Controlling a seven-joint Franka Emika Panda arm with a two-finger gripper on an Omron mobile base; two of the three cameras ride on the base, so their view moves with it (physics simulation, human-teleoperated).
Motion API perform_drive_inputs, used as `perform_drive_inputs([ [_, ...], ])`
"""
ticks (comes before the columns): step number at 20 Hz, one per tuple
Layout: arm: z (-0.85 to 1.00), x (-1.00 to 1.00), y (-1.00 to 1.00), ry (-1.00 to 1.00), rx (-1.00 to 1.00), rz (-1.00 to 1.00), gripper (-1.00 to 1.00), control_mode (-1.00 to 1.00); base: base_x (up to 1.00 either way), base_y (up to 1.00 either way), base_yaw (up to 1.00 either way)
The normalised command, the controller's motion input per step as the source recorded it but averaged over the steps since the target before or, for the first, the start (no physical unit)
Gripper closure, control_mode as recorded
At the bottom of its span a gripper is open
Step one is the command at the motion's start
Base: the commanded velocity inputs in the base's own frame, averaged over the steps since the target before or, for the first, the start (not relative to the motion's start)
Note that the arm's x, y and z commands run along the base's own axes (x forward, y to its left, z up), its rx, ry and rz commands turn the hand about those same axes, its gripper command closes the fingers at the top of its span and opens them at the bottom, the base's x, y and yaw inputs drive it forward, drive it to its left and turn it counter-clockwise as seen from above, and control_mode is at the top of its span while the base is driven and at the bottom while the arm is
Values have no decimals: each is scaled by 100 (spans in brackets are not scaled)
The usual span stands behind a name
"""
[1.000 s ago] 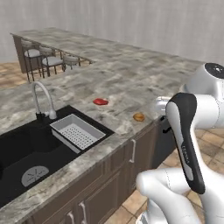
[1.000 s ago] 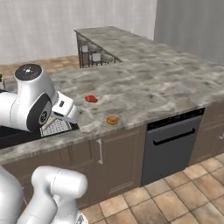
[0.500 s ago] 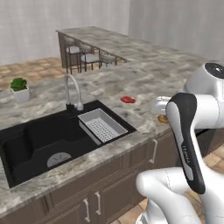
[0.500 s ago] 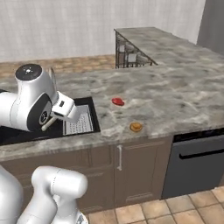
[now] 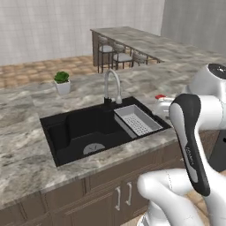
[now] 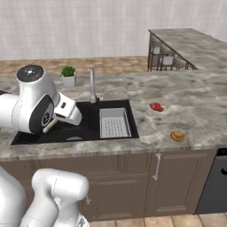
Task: Open the cabinet. Pick the dish brush and place it next to the sink. Then close the cabinet.
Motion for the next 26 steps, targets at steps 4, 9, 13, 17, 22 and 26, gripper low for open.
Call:
perform_drive_inputs([
  [4, 0, 0, 0, 0, 0, 0, 100, 100, 58, 99, 4],
  [9, 0, 0, 0, 0, 0, 0, 100, 100, 50, 100, 0],
  [13, 0, 0, 0, 0, 0, 0, 100, 100, 0, 72, 0],
  [17, 0, 0, 0, 0, 0, 0, 100, 100, -8, 31, 3],
  [22, 0, 0, 0, 0, 0, 0, 100, 100, -63, 61, 42],
  [26, 0, 0, 0, 0, 0, 0, 100, 100, -31, 62, 60],
])
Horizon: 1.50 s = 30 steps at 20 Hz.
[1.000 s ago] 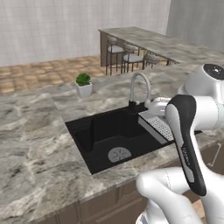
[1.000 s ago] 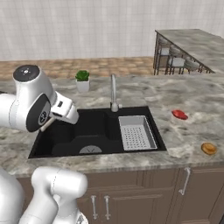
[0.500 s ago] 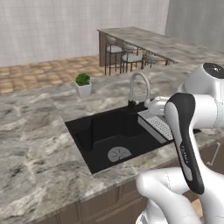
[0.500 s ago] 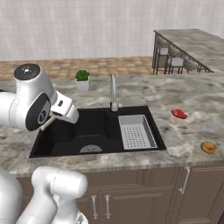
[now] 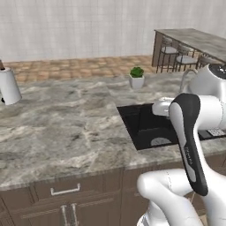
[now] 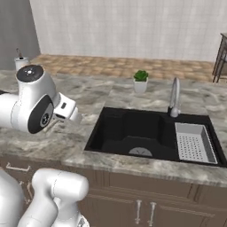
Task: Open the cabinet. Pick the dish brush and place it next to the sink. Then close the cabinet.
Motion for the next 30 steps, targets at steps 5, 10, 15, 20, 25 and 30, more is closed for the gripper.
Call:
perform_drive_inputs([
  [5, 0, 0, 0, 0, 0, 0, 100, 100, 17, 43, 36],
  [10, 0, 0, 0, 0, 0, 0, 100, 100, 44, 1, -2],
  [15, 0, 0, 0, 0, 0, 0, 100, 100, 38, -2, -21],
  [20, 0, 0, 0, 0, 0, 0, 100, 100, 13, 4, -18],
  [25, 0, 0, 0, 0, 0, 0, 100, 100, 0, 0, 0],
  [30, 0, 0, 0, 0, 0, 0, 100, 100, 0, 0, 0],
])
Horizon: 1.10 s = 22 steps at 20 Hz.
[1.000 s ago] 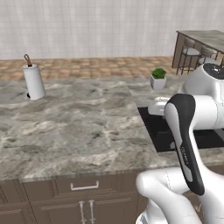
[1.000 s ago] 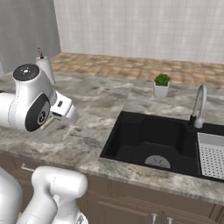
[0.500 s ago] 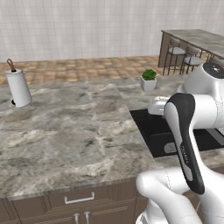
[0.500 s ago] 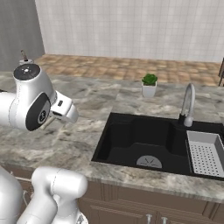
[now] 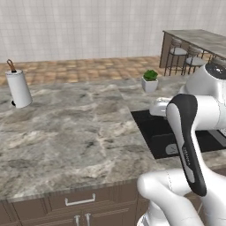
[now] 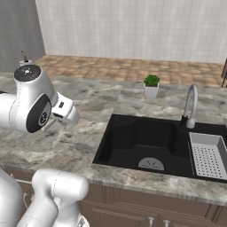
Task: Open the cabinet. Pick the dish brush and place it next to the sink. Then close the cabinet.
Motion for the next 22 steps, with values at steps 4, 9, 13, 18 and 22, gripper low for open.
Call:
perform_drive_inputs([
  [4, 0, 0, 0, 0, 0, 0, 100, 100, 0, 0, 0],
  [9, 0, 3, 10, 4, 0, 0, 100, -100, 0, 0, 0],
  [13, 0, 39, 27, 46, -5, 0, 100, -100, 0, 0, 0],
  [18, 0, 49, 1, 60, -3, 0, 100, -100, 0, 0, 0],
  [22, -4, 20, -9, 18, 1, 2, 100, -100, 0, 0, 0],
])
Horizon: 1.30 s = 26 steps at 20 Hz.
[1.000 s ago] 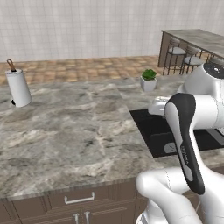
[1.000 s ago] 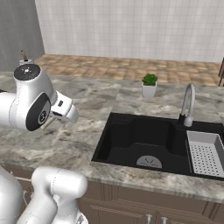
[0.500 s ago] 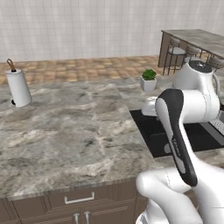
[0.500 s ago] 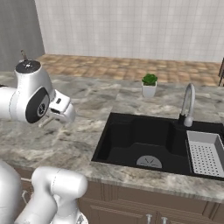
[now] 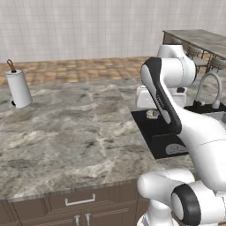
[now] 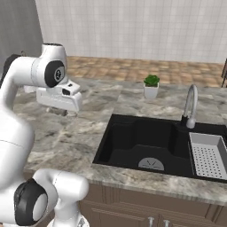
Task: Open the cabinet. Pick the dish brush and place it next to the sink. Then close the cabinet.
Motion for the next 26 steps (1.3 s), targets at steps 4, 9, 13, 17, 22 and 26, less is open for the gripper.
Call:
perform_drive_inputs([
  [4, -39, 8, -2, -2, 0, 0, 100, -100, 0, 0, 0],
  [9, -44, 14, -2, -19, 2, 1, 100, -100, 0, 0, 0],
  [13, -32, 34, 0, -23, 3, 7, 100, -100, 0, 0, 0],
  [17, -21, 45, 0, -24, 5, 12, 100, -100, 0, 0, 0],
  [22, -3, 53, 0, -12, 2, 12, 100, -100, 0, 0, 0],
  [26, -2, 33, 0, 11, 0, 3, 100, -100, 0, 0, 0],
])
